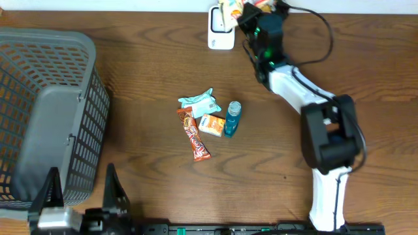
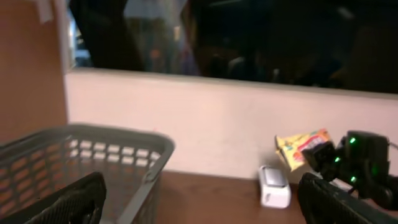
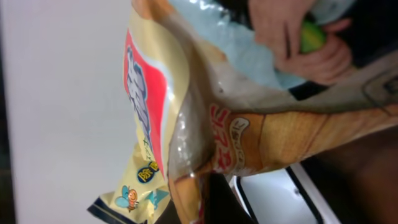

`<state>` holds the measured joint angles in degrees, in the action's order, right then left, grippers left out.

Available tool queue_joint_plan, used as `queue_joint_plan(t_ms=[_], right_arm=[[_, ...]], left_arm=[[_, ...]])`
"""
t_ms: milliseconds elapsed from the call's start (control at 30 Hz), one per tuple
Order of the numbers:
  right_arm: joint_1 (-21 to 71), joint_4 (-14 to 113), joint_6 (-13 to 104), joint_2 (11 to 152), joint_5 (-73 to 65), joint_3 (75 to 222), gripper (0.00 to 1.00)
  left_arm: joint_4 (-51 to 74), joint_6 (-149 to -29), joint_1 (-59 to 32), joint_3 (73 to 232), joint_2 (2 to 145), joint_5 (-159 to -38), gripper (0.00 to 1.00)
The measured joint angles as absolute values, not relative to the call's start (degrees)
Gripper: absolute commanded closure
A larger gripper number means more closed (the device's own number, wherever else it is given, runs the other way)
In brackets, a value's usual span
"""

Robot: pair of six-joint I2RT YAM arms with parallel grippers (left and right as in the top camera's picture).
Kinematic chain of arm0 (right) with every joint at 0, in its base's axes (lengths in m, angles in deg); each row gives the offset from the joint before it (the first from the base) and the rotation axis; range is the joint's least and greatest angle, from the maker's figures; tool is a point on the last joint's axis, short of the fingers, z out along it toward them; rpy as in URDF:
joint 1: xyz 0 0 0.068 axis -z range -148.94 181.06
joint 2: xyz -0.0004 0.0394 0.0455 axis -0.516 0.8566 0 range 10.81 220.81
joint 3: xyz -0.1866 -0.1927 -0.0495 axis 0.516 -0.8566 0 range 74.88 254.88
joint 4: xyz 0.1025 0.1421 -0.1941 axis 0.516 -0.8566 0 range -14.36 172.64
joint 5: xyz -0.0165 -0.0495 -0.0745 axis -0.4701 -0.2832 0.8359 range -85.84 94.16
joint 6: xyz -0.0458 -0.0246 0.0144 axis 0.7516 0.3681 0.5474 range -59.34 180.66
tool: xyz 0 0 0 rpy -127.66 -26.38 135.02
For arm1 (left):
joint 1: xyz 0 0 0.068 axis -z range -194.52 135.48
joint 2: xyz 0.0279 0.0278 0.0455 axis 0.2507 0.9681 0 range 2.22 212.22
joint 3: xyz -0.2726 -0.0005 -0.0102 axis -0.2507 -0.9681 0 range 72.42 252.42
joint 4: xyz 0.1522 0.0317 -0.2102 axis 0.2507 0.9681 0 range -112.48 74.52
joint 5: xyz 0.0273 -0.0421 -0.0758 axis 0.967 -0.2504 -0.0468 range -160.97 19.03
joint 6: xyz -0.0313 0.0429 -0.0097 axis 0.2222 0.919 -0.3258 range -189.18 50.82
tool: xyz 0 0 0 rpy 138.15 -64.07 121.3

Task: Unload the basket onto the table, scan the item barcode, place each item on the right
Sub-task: 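Carry the snack bag right and drop it at the table's right edge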

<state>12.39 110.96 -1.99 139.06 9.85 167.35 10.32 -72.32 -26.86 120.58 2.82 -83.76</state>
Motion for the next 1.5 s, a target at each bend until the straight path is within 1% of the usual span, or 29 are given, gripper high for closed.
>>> queue_joint_plan(t_ms=[333, 400, 500, 667, 833, 933, 1033, 1200, 1333, 1500], right_arm=[[11.1, 110.3, -2.1, 155.2, 10.3, 183.5, 0.99], [11.1, 109.9, -2.3, 157.6, 10.4, 185.3, 0.99], [11.1, 109.8, -2.5, 160.3, 10.9, 187.8, 0.99], [10.9, 109.3, -2.2, 160.4, 11.8, 189.4, 0.99], [10.9, 108.8, 1.1, 160.4, 11.1, 189.8, 0.99], [11.0, 106.3, 3.8, 160.3, 9.9, 190.4, 0.99], [10.9, 99.8, 6.2, 158.5, 8.8, 190.4, 0.99], [10.9, 82.8, 13.2, 150.4, 9.2, 190.4, 0.99], [10.9, 69.9, 19.2, 139.8, 15.6, 190.4, 0.99], [11.5, 58.3, 23.2, 126.4, 25.6, 191.0, 0.99]], left_arm=[[11.3, -71.8, -26.9, 111.6, 2.8, -81.4, 0.02], [11.3, -70.2, -26.9, 110.6, 2.8, -81.8, 0.02], [11.3, -64.4, -26.9, 109.5, 2.8, -85.1, 0.02], [11.3, -55.2, -26.9, 108.4, 2.8, -92.8, 0.02], [10.4, -51.7, -26.9, 108.4, 2.8, -95.9, 0.02], [7.7, -50.8, -26.9, 108.3, 2.8, -98.0, 0.02], [4.2, -50.5, -26.9, 108.3, 2.8, -100.7, 0.02], [2.3, -49.8, -26.9, 108.2, 2.8, -103.5, 0.02], [-4.3, -49.7, -26.9, 105.7, 2.8, -107.8, 0.02], [-12.8, -49.7, -26.9, 99.9, 2.8, -111.2, 0.02]])
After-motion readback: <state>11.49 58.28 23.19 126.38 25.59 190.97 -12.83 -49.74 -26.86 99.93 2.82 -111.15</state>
